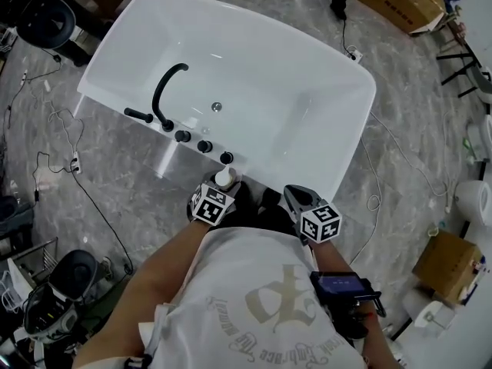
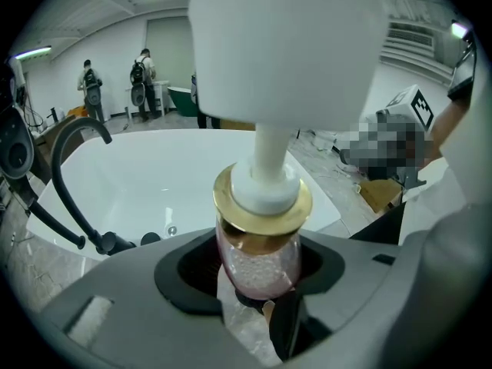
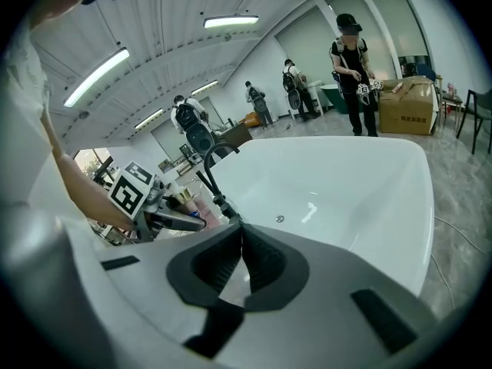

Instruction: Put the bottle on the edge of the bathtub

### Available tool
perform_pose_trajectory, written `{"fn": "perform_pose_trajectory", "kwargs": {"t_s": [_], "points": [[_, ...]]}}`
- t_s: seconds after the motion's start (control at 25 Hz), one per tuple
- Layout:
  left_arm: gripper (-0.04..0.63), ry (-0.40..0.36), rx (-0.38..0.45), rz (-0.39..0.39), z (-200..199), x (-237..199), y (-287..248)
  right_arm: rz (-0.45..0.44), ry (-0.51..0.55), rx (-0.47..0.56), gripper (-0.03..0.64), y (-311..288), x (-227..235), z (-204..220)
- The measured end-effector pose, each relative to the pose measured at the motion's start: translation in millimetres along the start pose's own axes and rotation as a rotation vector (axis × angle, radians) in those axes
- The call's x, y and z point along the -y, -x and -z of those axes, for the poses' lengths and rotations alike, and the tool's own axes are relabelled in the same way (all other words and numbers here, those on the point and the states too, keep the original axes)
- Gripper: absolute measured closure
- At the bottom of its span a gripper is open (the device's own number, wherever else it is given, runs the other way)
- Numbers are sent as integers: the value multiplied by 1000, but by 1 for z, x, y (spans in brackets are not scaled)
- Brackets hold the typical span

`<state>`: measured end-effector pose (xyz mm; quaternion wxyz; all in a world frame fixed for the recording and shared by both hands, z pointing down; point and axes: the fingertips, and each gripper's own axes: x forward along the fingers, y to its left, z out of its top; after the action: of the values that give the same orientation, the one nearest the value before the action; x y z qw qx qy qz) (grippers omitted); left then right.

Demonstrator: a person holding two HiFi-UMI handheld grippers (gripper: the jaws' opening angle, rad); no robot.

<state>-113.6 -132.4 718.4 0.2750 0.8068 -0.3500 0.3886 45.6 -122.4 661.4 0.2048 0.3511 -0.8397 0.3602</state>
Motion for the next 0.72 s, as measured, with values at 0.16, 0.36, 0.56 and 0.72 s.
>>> {"fn": "perform_pose_trajectory", "kwargs": {"t_s": [0.16, 0.36, 0.56, 0.72], "points": [[373, -21, -16, -4, 2, -3, -16, -1, -9, -8, 611, -6, 3, 2], [373, -47, -43, -8, 0, -8, -36, 6, -15, -10, 611, -8, 10, -3], [373, -85, -72, -8, -1, -10, -58, 18, -22, -27, 611, -8, 22, 1], [373, -105, -63, -26, -2, -16, -68, 27, -33, -32, 611, -6, 22, 4]]}}
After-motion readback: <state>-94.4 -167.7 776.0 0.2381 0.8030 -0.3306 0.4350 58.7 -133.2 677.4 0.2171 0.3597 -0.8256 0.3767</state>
